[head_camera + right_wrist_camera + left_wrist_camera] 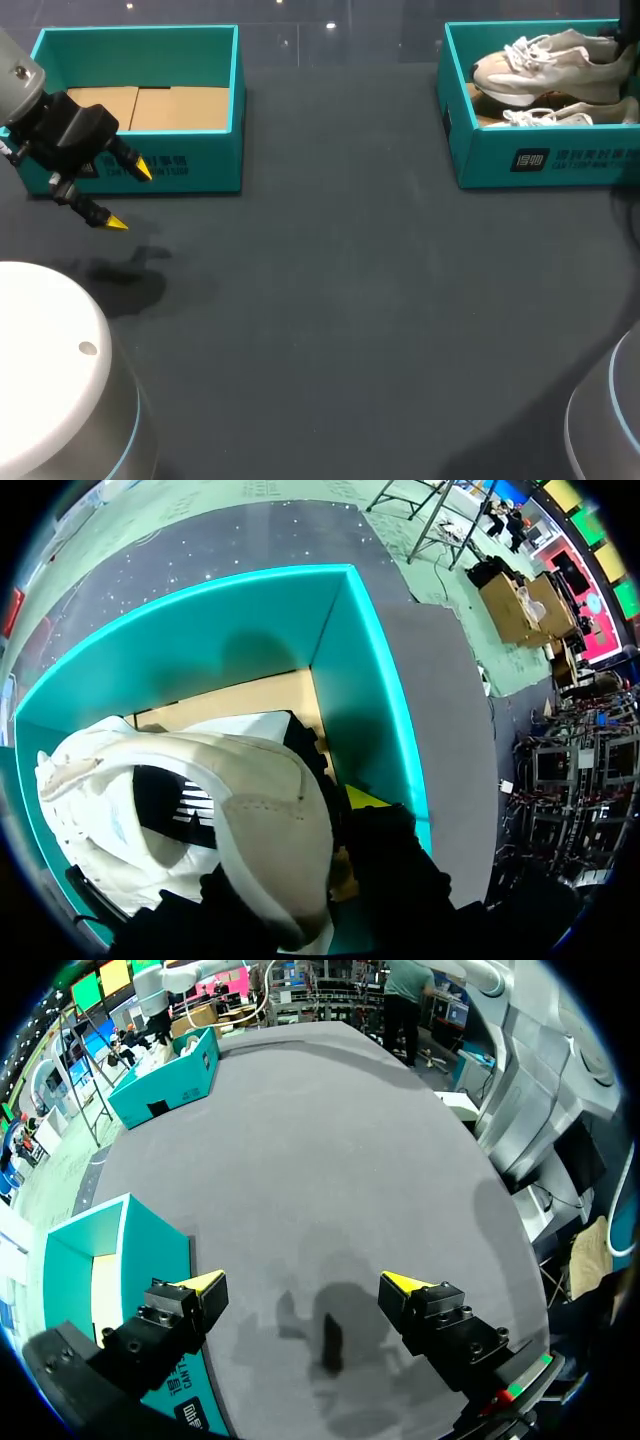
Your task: Take the shoe out of the shoebox, open the shoe tongue, remove and reinsert the insole, then place the shoe into the shoebox
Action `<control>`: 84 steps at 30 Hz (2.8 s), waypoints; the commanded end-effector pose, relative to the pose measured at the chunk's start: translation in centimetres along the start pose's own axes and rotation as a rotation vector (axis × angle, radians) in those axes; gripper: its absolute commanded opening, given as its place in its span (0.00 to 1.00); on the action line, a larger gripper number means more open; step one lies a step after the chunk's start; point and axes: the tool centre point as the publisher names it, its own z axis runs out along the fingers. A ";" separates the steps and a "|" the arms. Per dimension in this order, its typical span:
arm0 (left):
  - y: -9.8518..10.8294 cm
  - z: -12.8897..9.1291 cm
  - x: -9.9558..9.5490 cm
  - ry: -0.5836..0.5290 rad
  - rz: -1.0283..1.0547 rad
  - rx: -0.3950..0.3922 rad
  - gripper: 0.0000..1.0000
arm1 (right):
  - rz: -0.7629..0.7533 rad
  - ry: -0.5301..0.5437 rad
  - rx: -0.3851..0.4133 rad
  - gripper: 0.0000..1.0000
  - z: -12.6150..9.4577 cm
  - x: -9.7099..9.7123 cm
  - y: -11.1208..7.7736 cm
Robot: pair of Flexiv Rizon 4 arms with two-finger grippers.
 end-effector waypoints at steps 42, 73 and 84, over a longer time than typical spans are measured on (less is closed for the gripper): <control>0.0 0.0 0.0 0.001 0.000 -0.003 1.00 | -0.063 0.058 0.075 0.00 4.7 1.3 1.0; 0.0 0.0 0.0 0.001 0.000 -0.003 1.00 | -0.054 0.066 0.079 0.22 4.2 1.6 0.0; 0.0 0.0 0.0 0.001 0.000 -0.003 1.00 | -0.057 0.064 0.074 0.40 3.8 2.0 -0.1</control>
